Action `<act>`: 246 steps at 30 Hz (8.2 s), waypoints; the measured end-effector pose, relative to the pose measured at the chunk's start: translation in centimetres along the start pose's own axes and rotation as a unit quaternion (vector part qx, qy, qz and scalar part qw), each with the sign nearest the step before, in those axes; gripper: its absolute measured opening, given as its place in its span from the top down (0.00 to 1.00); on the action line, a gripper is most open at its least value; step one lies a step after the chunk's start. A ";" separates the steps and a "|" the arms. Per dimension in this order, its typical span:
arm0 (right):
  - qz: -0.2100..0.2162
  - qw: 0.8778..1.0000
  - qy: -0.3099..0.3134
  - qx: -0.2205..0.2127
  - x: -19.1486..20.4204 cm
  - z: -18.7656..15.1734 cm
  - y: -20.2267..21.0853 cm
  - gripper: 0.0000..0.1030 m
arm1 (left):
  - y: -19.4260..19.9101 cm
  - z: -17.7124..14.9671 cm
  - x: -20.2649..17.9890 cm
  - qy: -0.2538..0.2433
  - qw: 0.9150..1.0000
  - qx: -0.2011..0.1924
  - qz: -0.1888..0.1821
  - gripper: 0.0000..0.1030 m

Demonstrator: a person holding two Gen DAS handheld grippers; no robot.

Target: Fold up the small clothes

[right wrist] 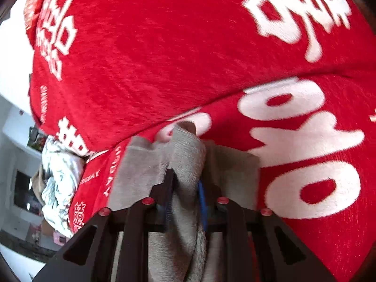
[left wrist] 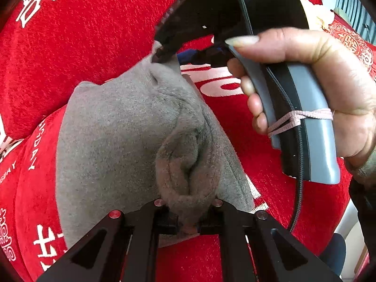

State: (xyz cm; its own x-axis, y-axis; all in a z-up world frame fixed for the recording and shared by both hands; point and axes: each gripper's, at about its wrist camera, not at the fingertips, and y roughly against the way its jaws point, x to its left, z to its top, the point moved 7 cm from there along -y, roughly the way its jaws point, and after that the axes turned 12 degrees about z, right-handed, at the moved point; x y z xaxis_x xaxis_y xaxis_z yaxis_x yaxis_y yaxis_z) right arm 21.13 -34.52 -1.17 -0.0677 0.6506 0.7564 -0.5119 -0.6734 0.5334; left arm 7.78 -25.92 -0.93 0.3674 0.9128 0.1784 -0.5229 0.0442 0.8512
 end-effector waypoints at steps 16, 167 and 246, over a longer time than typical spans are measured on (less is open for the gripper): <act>0.039 0.997 -0.065 -0.030 -0.9 -0.8 1.6 0.16 | -0.7 -0.5 -0.5 -0.007 1.000 0.003 0.002 0.91; -0.065 0.997 0.037 0.000 9.6 -12.0 1.0 0.58 | 0.9 -1.3 17.6 0.199 0.973 0.038 -0.106 0.54; -0.105 0.980 0.158 -0.060 15.9 -24.6 4.7 0.34 | 7.3 -17.4 23.5 0.231 0.973 -0.017 -0.002 0.11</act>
State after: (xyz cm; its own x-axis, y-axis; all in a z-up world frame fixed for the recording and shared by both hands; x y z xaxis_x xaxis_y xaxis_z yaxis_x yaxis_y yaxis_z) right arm -3.41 -18.64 4.05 -0.2030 0.8590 0.4699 -0.6385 -0.4800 0.6015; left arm -0.76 2.94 0.93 -0.0107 0.9973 -0.0724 -0.5503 0.0546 0.8332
